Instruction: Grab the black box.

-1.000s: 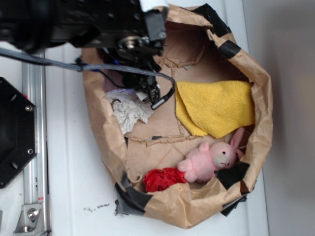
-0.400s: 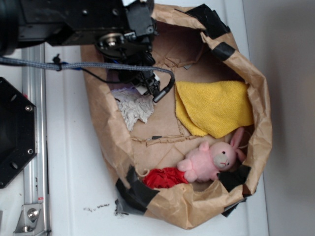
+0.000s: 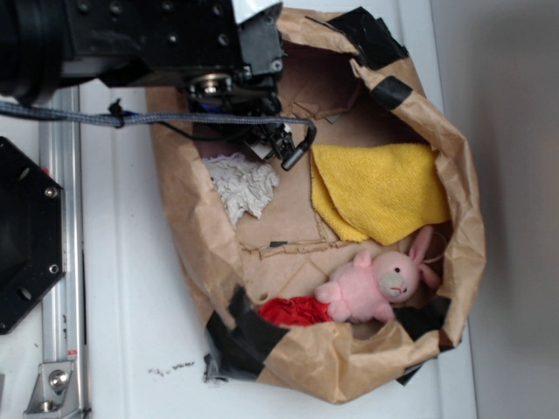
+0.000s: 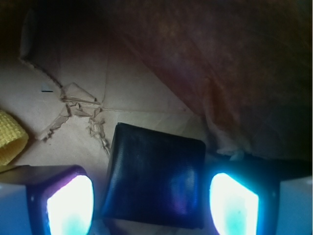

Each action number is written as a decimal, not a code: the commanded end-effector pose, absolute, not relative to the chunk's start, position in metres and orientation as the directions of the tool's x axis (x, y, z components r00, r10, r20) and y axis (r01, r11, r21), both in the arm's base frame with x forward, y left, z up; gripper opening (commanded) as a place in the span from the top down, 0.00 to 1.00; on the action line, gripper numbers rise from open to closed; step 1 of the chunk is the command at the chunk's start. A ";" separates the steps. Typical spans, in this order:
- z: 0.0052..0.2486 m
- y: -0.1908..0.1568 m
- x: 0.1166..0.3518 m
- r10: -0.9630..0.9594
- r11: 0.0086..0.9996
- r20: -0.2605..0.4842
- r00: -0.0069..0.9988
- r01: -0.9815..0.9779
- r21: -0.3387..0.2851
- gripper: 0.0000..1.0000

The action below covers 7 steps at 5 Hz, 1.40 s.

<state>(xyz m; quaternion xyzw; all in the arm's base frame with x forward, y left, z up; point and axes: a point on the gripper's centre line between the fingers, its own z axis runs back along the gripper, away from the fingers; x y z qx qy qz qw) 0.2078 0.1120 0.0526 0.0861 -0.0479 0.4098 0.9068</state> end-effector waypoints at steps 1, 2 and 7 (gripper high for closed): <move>0.049 0.137 0.197 0.791 0.583 0.147 0.594 -0.804 0.112 0.00; 0.013 0.126 0.216 0.728 0.678 0.020 0.685 -0.725 0.122 0.00; 0.056 0.104 0.232 0.466 0.884 0.004 0.885 -0.465 0.036 1.00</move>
